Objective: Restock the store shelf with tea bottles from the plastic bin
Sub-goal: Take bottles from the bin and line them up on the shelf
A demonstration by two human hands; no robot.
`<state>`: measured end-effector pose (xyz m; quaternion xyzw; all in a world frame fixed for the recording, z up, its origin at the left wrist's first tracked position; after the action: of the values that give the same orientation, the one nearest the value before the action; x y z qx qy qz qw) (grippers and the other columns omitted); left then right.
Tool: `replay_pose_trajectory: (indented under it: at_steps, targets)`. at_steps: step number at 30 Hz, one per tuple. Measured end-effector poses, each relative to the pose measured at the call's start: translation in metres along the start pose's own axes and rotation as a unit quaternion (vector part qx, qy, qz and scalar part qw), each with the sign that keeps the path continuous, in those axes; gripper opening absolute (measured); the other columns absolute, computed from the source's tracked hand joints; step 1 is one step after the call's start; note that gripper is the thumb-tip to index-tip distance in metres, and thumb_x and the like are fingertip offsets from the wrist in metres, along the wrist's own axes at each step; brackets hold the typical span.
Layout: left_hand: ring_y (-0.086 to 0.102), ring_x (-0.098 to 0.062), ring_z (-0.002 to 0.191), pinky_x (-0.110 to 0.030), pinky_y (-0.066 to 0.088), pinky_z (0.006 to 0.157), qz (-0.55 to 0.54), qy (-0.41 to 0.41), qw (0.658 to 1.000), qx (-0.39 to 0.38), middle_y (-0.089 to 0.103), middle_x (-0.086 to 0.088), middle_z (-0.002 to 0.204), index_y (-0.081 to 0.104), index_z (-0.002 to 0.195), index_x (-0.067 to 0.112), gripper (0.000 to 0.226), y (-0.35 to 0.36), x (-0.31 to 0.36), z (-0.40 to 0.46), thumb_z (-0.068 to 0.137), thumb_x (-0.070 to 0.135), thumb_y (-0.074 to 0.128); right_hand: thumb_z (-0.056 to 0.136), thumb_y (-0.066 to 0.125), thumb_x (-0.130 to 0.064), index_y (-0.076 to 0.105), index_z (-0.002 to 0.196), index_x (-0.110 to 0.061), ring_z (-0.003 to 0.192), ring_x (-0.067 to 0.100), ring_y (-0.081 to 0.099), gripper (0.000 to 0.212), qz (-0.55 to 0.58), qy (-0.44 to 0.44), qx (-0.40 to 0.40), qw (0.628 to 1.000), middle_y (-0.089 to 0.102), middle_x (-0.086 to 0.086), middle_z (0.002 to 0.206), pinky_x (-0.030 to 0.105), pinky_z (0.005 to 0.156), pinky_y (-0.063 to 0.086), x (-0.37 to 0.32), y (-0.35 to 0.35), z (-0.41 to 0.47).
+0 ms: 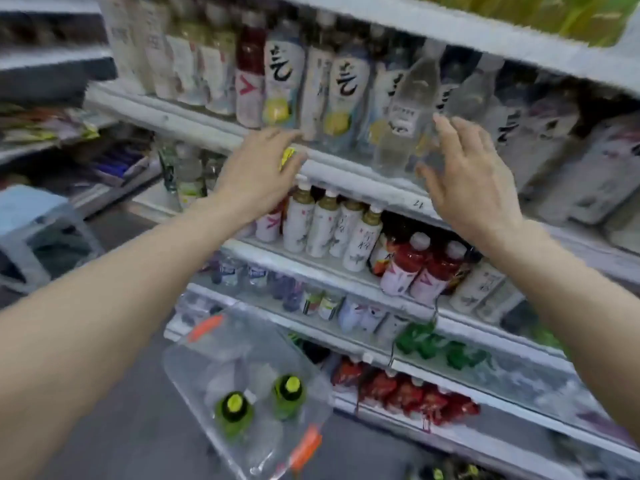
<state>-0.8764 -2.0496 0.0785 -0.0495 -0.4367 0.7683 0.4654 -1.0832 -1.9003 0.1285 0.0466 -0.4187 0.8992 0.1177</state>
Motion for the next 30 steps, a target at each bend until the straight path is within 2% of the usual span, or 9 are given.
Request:
replay_pose_trajectory:
  at_steps: [3,7,11,14,18,20,23,26,30]
  targets:
    - [0.057,-0.035,0.114,-0.041,0.042,0.092,-0.017,-0.066,0.996,-0.055,0.062,-0.015,0.125,0.058,0.132,0.012,0.049,0.038,-0.057,-0.076,0.095,0.04,0.041,0.098,0.053,-0.028,0.035,0.146,0.001,0.123,0.041,0.045,0.059,0.046,-0.019,-0.078,0.996,0.048,0.024,0.136,0.05,0.097,0.044,-0.052,0.066,-0.056]
    - [0.057,-0.035,0.115,-0.04,0.042,0.094,-0.053,-0.16,0.974,-0.149,0.062,-0.017,0.126,0.056,0.133,0.007,0.05,0.095,-0.117,-0.187,0.095,0.036,0.046,0.089,0.068,-0.023,0.043,0.142,0.002,0.115,0.042,0.054,0.064,0.124,-0.044,-0.183,0.974,0.053,0.026,0.13,0.047,0.086,0.052,-0.122,0.154,-0.141]
    - [0.053,-0.032,0.124,-0.04,0.041,0.101,-0.068,-0.248,0.936,-0.242,0.058,-0.013,0.135,0.053,0.137,0.009,0.061,0.147,-0.152,-0.288,0.089,0.046,0.041,0.084,0.073,-0.024,0.046,0.14,-0.001,0.097,0.042,0.063,0.067,0.18,-0.034,-0.308,0.934,0.057,0.022,0.124,0.043,0.07,0.055,-0.175,0.237,-0.22]
    - [0.05,-0.034,0.127,-0.041,0.039,0.103,-0.079,-0.296,0.907,-0.29,0.052,-0.015,0.139,0.046,0.142,0.008,0.07,0.179,-0.163,-0.347,0.086,0.05,0.043,0.08,0.077,-0.025,0.052,0.133,0.002,0.078,0.044,0.066,0.064,0.188,0.011,-0.413,0.891,0.062,0.026,0.104,0.043,0.057,0.054,-0.195,0.294,-0.271]
    - [0.046,-0.033,0.13,-0.039,0.039,0.106,-0.081,-0.302,0.873,-0.375,0.045,-0.012,0.144,0.041,0.146,0.013,0.076,0.23,-0.169,-0.406,0.084,0.047,0.066,0.091,0.063,-0.035,0.047,0.135,-0.009,0.096,0.041,0.064,0.054,0.158,0.076,-0.508,0.843,0.063,0.022,0.106,0.046,0.076,0.051,-0.209,0.358,-0.323]
    - [0.048,-0.031,0.127,-0.038,0.04,0.104,-0.097,-0.296,0.859,-0.406,0.045,-0.008,0.142,0.044,0.142,0.017,0.073,0.255,-0.174,-0.424,0.08,0.034,0.077,0.092,0.057,-0.039,0.047,0.134,-0.017,0.104,0.035,0.064,0.048,0.14,0.104,-0.538,0.825,0.067,0.015,0.11,0.042,0.082,0.049,-0.212,0.381,-0.34]
    - [0.052,-0.024,0.119,-0.028,0.04,0.096,-0.126,-0.266,0.853,-0.432,0.051,-0.004,0.133,0.056,0.131,0.02,0.061,0.286,-0.18,-0.433,0.075,0.022,0.08,0.093,0.058,-0.033,0.049,0.133,-0.019,0.107,0.03,0.063,0.044,0.13,0.132,-0.548,0.816,0.068,0.01,0.113,0.037,0.082,0.047,-0.209,0.406,-0.35]
    - [0.058,-0.029,0.105,-0.032,0.042,0.091,-0.112,-0.202,0.861,-0.453,0.06,-0.003,0.119,0.065,0.119,0.022,0.049,0.308,-0.182,-0.432,0.073,0.015,0.08,0.095,0.059,-0.028,0.051,0.129,-0.011,0.106,0.032,0.063,0.04,0.118,0.126,-0.535,0.827,0.068,0.012,0.112,0.036,0.08,0.044,-0.213,0.417,-0.348]
    - [0.058,-0.029,0.097,-0.034,0.044,0.082,-0.088,-0.212,0.869,-0.439,0.061,-0.003,0.106,0.066,0.111,0.018,0.039,0.313,-0.192,-0.421,0.074,0.016,0.079,0.098,0.054,-0.031,0.05,0.124,-0.007,0.1,0.034,0.065,0.036,0.096,0.076,-0.515,0.848,0.069,0.014,0.108,0.037,0.077,0.045,-0.225,0.422,-0.34]
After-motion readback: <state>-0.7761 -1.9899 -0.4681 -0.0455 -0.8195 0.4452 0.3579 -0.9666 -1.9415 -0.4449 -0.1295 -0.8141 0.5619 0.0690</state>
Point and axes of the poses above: each hand's wrist, its own z-axis towards the middle knuckle, its own y-axis out of the palm, x = y × z, the point moved 7 cm from there along z, towards the middle knuckle
